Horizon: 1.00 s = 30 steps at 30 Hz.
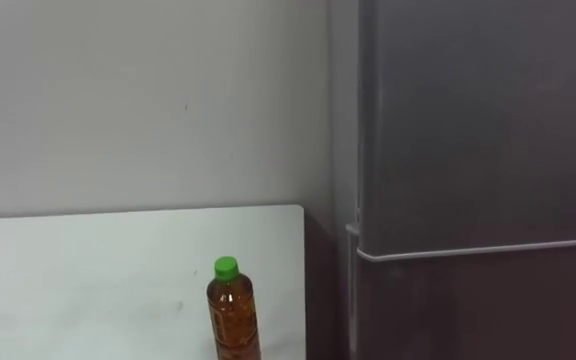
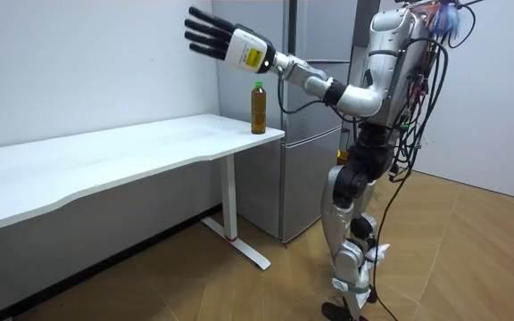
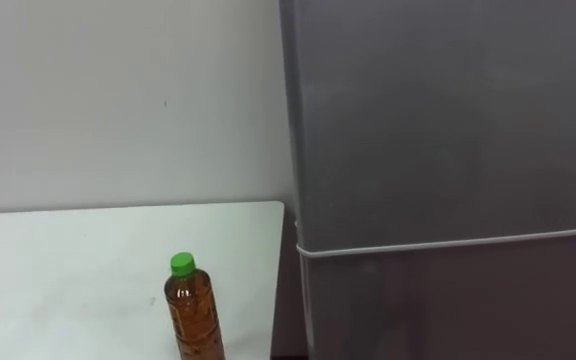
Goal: Put the bottle in the upper fridge
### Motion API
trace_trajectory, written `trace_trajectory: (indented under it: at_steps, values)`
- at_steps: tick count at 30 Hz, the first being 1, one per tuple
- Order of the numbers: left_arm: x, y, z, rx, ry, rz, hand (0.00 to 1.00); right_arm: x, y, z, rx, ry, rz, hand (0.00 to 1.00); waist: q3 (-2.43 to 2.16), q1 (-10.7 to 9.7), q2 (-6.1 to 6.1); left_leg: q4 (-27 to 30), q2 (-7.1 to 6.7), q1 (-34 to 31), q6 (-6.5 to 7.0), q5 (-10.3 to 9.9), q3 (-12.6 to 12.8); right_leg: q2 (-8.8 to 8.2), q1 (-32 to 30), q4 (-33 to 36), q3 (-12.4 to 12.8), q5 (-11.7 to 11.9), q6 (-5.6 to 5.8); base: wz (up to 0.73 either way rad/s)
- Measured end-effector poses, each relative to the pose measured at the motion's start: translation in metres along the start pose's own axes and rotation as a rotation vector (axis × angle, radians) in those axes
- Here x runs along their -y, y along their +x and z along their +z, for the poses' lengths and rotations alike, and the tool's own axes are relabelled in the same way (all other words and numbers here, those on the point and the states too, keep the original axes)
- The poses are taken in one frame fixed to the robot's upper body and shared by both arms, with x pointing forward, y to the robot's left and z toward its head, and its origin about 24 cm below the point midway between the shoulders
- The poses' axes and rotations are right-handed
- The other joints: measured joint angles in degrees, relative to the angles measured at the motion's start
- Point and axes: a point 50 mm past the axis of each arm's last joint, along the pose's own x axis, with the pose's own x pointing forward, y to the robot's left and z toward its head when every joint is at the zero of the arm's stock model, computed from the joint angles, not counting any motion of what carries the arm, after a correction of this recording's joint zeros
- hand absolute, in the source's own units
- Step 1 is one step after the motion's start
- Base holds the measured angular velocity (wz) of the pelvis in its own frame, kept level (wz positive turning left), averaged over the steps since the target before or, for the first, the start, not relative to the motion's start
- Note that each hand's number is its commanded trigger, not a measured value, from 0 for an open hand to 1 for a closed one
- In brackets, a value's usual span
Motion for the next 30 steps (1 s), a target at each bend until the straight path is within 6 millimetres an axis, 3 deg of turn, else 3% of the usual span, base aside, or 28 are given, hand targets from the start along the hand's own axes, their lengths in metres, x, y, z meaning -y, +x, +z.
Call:
trace_trajectory:
  at_steps: [3,4,8,17,26,30]
  values:
    - [0.018,-0.003,-0.002,-0.023,-0.042,-0.108,0.0,-0.003,0.001,0.002,0.001,0.0,0.006,0.0,0.19,-1.3,-0.15,0.2,-0.01,0.0,0.01,0.0,-0.1,-0.03,0.0,-0.1,0.0,0.0,0.03,0.02]
    - [0.027,-0.005,-0.002,-0.027,-0.061,-0.162,0.0,-0.006,0.002,0.004,0.005,-0.002,0.013,0.0,0.47,-2.1,-0.31,0.3,0.03,-0.1,0.01,0.0,-0.4,0.0,-0.1,-0.6,0.0,0.0,0.11,0.06]
    - [0.052,-0.016,-0.006,-0.065,-0.096,-0.362,0.0,-0.012,0.003,0.007,0.014,0.0,0.029,0.0,0.2,-3.9,-0.4,0.0,0.2,-0.8,0.06,0.0,-0.4,0.08,-1.0,-0.7,0.2,0.1,0.17,-0.01]
    - [0.108,-0.034,-0.011,-0.138,-0.187,-0.699,0.0,-0.018,0.005,0.012,0.001,0.004,0.06,0.0,0.5,-6.4,-1.21,0.1,0.09,-0.6,0.06,0.1,-0.2,0.15,-0.5,-0.8,1.1,0.3,0.18,-0.06]
    - [0.134,-0.046,-0.008,-0.158,-0.259,-0.876,0.0,-0.023,0.007,0.015,-0.011,-0.01,0.065,0.0,0.34,-7.4,-1.46,0.1,0.07,-0.7,0.06,0.1,0.5,0.13,-1.0,-0.8,1.6,0.3,0.25,-0.02]
    - [0.144,-0.059,-0.014,-0.218,-0.282,-0.948,0.0,-0.026,0.008,0.017,-0.013,-0.035,0.062,0.0,0.06,-7.9,-1.42,0.1,0.05,-0.7,0.06,0.1,0.6,0.14,-1.3,-0.8,1.6,0.3,0.29,0.02]
